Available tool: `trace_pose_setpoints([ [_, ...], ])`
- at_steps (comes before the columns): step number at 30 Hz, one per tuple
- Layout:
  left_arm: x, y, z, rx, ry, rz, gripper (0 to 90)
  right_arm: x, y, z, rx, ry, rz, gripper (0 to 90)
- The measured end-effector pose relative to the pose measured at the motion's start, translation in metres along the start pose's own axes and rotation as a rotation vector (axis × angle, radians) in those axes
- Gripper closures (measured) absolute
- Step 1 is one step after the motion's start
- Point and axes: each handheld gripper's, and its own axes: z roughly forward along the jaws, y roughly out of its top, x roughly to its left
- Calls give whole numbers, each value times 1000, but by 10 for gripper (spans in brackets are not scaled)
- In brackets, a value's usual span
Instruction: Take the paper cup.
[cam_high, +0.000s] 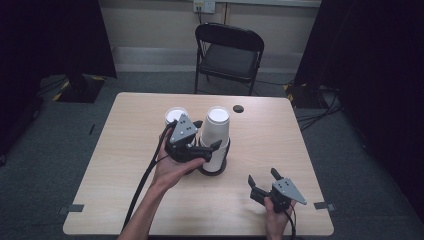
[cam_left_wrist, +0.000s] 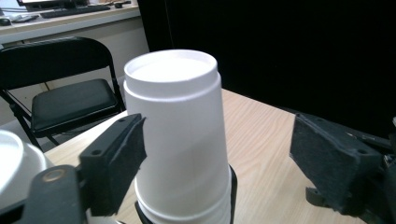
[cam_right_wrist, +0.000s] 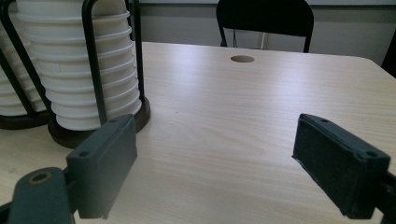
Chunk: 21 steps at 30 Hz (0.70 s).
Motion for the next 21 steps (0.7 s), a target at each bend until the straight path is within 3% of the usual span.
trace_pose_setpoints([
  [5, 4, 7, 9, 22, 16, 15, 213, 0, 0, 0, 3, 2, 1, 130],
  [13, 9, 20, 16, 40, 2, -23, 198, 0, 0, 0, 5, 5, -1, 131],
  [21, 15, 32, 32, 100, 14, -13, 160, 0, 0, 0, 2, 9, -2, 131],
])
